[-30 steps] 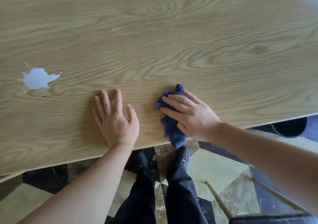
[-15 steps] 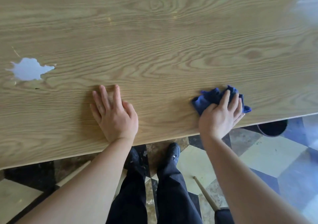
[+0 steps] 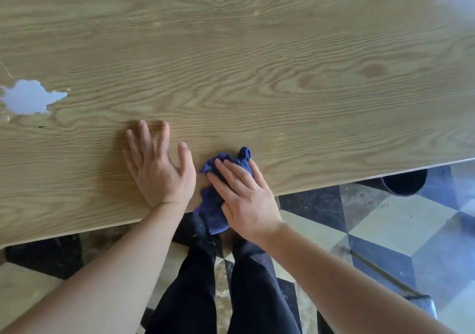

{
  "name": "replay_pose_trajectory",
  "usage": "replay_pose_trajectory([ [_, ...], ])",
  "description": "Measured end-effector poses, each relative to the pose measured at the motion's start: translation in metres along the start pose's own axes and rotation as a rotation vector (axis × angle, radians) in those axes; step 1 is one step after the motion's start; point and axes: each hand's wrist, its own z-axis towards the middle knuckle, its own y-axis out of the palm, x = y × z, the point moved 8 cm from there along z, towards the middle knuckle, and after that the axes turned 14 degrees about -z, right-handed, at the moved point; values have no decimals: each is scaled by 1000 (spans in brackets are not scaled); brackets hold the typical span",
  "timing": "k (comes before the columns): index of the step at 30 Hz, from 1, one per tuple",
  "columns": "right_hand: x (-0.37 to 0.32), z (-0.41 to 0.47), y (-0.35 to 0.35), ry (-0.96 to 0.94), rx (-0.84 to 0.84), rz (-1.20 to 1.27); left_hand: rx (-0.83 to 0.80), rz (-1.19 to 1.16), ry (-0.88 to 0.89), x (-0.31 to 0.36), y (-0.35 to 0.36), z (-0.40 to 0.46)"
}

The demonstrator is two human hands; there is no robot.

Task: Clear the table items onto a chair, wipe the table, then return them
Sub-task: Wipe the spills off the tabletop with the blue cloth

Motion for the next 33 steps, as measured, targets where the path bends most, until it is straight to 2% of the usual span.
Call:
replay_pose_trajectory([
  [3, 45, -21, -4, -197, 17, -74, 0, 20, 1, 1, 1, -1],
  [6, 116, -35, -13, -176, 43, -121, -8, 57, -15, 1, 2, -2],
  [8, 161, -41, -21, 22, 78, -96, -18, 74, -25, 2, 3, -1],
  [10, 176, -46, -21, 286, 102, -64, -15, 83, -32, 3, 4, 0],
  [14, 142, -33, -13, 867, 139, 35, 12, 90, -35, 6, 2, 3],
  [16, 114, -17, -9, 996, 94, 56, 8, 90, -43, 4, 1, 3],
  [18, 76, -1, -4, 975, 50, 44, 14, 75, -40, 4, 0, 4],
  [22, -22, 30, 5, 750, -19, 44, -12, 40, -17, 2, -2, 4],
  [25, -44, 34, 11, 647, -58, -23, -88, -15, -9, 0, -7, 6],
  [28, -51, 39, 8, 606, -66, -109, -260, -134, 88, -4, -20, 7],
  [30, -78, 61, 8, 551, -71, -130, -317, -183, 147, -28, -47, 20],
  [33, -133, 104, 10, 451, -110, -158, -260, -122, 134, -97, -112, 53],
])
